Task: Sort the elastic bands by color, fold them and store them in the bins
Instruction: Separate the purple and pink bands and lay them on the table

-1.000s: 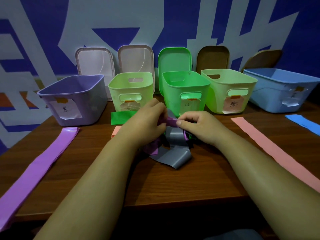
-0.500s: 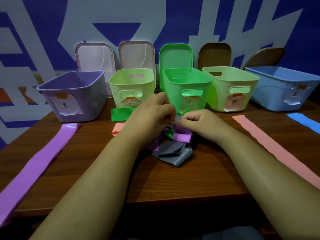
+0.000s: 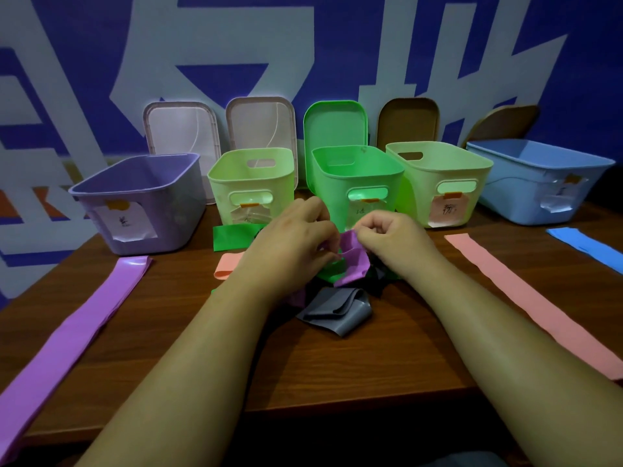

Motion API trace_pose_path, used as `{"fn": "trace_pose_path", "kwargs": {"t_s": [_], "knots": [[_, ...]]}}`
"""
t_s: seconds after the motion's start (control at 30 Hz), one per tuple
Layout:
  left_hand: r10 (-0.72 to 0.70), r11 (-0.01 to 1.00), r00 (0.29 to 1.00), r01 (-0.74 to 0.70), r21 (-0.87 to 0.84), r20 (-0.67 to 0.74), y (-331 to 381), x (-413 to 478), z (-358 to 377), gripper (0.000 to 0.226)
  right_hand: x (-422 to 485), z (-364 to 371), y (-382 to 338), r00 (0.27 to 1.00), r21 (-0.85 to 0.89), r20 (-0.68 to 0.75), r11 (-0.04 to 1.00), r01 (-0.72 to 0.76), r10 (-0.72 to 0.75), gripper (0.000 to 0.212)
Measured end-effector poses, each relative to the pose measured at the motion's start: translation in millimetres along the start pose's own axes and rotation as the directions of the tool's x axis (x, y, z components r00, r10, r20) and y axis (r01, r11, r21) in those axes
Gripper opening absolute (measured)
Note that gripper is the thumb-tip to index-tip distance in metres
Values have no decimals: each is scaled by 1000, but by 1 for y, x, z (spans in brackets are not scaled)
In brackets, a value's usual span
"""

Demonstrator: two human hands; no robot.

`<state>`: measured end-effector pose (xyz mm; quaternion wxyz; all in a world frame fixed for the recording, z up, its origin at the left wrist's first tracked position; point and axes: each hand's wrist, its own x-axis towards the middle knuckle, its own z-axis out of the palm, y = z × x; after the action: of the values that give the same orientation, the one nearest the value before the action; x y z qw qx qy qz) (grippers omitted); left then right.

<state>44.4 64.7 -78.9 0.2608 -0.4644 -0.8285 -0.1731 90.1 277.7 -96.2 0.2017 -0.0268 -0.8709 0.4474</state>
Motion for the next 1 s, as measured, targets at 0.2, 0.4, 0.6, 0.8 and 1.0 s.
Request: {"fn": "trace_pose_path", "kwargs": {"t_s": [0.2, 0.4, 0.6, 0.8, 1.0], "knots": [[-39, 999, 999, 39, 11, 34, 4, -1, -6, 13, 0, -12, -2, 956, 110, -267, 990, -93, 120, 16], [-97, 991, 995, 99, 87, -25, 2, -3, -11, 19, 6, -26, 11, 878, 135, -431, 977, -163, 207, 24], [-254, 967, 958, 250, -50, -135, 4, -4, -12, 18, 7, -27, 15, 874, 24, -436, 974, -226, 214, 32], [-167, 978, 985, 161, -132, -32, 5, -3, -8, 14, 10, -17, 15, 930, -139, -273, 947, -290, 245, 14], [-46, 983, 993, 64, -172, 108, 6, -3, -4, 19, 8, -14, 8, 994, -302, -113, 953, -38, 3, 43]]}}
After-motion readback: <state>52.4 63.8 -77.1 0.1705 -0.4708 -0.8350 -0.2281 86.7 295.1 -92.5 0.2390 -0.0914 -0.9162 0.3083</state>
